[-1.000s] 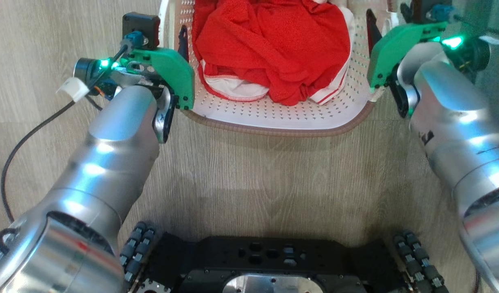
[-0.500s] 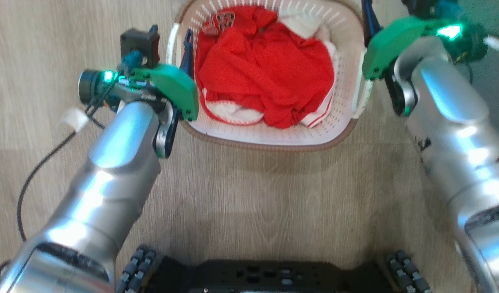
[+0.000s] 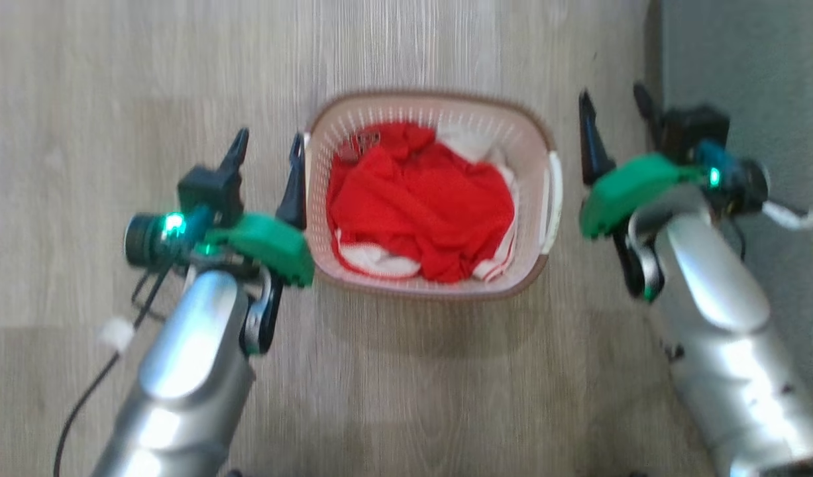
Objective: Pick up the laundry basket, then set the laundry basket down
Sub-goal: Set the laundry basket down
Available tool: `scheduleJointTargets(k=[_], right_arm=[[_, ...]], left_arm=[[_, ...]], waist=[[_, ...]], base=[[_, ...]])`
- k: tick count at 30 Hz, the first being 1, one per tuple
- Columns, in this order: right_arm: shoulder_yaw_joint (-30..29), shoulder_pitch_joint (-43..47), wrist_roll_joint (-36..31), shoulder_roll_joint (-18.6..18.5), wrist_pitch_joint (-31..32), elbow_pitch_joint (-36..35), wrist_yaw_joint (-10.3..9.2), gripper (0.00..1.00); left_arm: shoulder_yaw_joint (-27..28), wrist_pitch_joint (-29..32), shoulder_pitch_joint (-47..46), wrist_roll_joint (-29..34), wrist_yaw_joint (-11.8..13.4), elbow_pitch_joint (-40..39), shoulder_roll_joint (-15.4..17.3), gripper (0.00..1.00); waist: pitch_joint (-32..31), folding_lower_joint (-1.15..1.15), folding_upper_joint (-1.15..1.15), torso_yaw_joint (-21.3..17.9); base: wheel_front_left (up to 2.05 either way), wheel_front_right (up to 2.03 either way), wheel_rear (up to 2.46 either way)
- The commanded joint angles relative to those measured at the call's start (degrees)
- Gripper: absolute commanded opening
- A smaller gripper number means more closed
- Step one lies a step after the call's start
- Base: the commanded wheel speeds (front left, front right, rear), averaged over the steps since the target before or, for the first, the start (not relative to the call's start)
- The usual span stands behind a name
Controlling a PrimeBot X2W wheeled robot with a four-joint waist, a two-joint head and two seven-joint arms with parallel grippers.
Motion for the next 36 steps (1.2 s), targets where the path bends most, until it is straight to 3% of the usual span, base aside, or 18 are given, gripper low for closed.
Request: scheduleJointTargets(k=[1, 9, 21, 36], right_arm=[[0.64, 3.06, 0.2, 1.17, -0.44, -3.06, 0.14, 1.0], [-0.21, 13.32, 0.51, 1.19, -0.44, -12.43, 0.14, 1.0], [-2.12, 27.2, 0.31, 1.2, -0.45, -24.1, 0.14, 1.0], [-3.14, 39.62, 0.21, 1.2, -0.45, -31.85, 0.14, 1.0]], left_arm=[[2.94, -0.13, 2.25, 0.96, -0.45, -2.93, 0.75, 1.0], [8.14, -0.13, 12.42, 4.82, -1.69, -11.15, -0.51, 1.0], [13.43, -0.13, 25.88, 7.72, -0.94, -19.05, -1.12, 1.0], [16.18, -0.13, 36.45, 8.45, -0.84, -23.37, -1.36, 1.0]], waist=[[-5.34, 0.01, -0.01, 0.07], [-13.46, 0.01, -0.01, -0.1], [-22.24, 0.01, -0.01, -0.36], [-30.22, 0.01, -0.01, -0.74]], base=[[0.0, 0.0, 0.0], [0.0, 0.0, 0.0], [0.0, 0.0, 0.0], [0.0, 0.0, 0.0]])
